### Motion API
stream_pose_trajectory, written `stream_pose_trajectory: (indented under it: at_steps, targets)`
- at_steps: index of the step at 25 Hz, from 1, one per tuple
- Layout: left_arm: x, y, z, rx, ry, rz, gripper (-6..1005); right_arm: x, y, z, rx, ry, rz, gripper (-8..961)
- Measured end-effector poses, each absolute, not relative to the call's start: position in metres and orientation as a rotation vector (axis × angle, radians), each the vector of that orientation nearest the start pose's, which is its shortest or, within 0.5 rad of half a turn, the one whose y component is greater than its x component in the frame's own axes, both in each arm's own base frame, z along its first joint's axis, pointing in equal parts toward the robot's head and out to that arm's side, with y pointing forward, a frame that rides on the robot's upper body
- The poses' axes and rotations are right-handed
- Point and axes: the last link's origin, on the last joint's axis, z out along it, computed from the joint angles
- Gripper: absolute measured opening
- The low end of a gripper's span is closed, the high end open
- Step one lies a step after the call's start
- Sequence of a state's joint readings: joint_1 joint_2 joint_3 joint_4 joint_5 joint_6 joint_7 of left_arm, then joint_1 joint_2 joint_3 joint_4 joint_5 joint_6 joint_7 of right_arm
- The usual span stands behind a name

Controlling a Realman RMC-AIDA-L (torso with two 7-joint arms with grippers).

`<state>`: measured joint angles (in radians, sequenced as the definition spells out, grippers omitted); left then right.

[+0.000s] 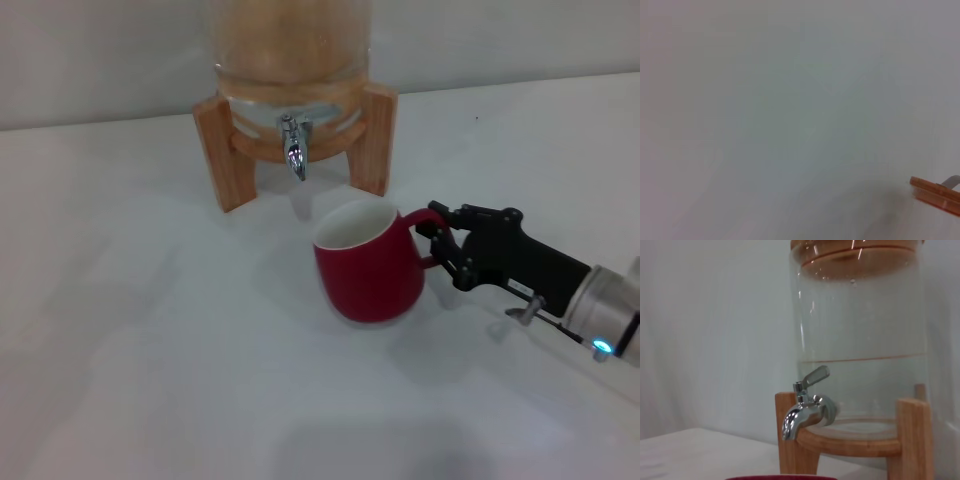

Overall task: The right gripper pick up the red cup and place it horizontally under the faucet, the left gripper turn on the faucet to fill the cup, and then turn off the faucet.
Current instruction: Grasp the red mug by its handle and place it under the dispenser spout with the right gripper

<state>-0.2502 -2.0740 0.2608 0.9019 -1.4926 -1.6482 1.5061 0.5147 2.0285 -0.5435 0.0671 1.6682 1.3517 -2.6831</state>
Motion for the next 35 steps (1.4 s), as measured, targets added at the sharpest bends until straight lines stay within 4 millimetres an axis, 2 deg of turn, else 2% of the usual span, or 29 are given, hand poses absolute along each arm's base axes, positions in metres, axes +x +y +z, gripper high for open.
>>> stream_pose_trajectory:
  at_steps: [15,35]
  targets:
    - [-0.33,0.274,0.145,-1.914,-0.838,-1.119,799,0.293,0.328,-0.047,-2.12,0.478,0.828,160]
    - [-0.329,0.275,0.144,-1.917,-0.84,-1.124,799,0.269,0.35,-0.066,-2.177,0.484,0.788,159]
